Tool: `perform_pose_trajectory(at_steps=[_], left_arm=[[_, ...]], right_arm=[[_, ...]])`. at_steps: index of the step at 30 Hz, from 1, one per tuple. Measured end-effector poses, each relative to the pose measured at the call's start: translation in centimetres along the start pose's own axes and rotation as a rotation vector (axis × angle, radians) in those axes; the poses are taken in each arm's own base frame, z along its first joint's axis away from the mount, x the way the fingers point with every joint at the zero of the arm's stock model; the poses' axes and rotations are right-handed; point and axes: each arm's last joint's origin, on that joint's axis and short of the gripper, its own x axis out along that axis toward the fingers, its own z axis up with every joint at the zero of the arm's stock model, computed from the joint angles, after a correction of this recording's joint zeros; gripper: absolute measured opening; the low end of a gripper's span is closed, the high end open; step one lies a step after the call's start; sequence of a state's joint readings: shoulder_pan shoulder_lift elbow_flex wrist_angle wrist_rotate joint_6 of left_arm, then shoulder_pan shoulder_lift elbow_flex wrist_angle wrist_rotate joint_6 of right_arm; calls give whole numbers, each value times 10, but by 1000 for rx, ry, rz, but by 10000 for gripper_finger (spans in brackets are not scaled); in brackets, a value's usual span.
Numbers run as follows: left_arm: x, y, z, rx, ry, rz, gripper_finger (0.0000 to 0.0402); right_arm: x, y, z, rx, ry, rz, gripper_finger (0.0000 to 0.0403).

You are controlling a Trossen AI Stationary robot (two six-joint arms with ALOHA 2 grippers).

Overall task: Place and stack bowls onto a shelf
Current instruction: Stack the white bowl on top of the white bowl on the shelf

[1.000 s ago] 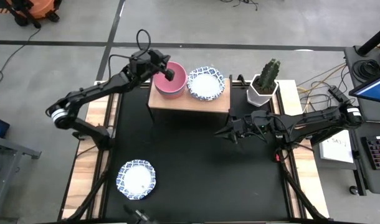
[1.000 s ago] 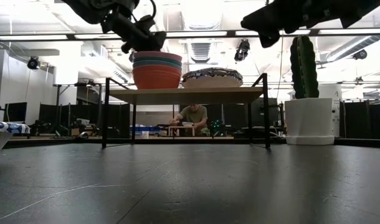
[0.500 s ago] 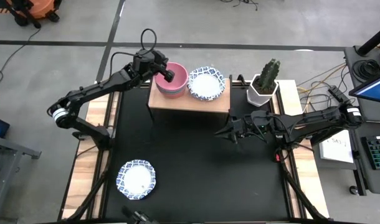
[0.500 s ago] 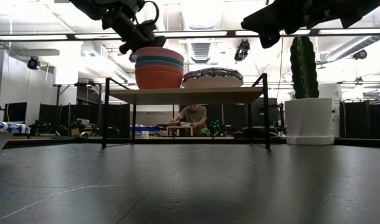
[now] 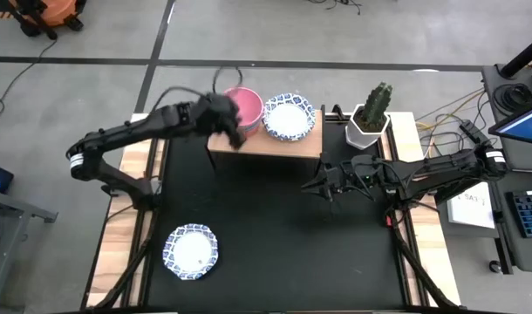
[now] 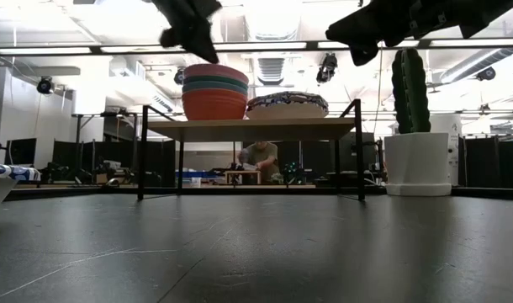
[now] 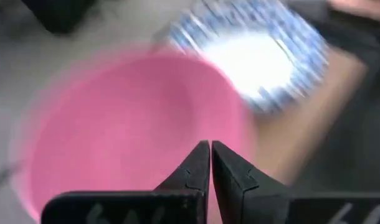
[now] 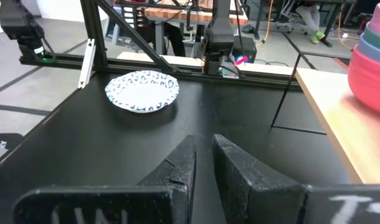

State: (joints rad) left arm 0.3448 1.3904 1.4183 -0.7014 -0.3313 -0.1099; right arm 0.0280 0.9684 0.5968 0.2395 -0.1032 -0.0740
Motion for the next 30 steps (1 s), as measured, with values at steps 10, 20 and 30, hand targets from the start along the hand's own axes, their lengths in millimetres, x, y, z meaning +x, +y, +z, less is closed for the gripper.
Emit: perform_pose_trajectory(at_steps=[10, 20, 30], left_arm=[[-78, -108, -85, -170, 495, -127, 0], [-124, -178, -175, -511, 735, -28, 0], [-112, -234, -217, -534, 918, 10, 49]], right_arm=[[0, 0, 2, -62, -20, -3, 43], [-1, -2, 17, -94, -80, -12, 43], [-1, -2, 24, -137, -110, -16, 43]])
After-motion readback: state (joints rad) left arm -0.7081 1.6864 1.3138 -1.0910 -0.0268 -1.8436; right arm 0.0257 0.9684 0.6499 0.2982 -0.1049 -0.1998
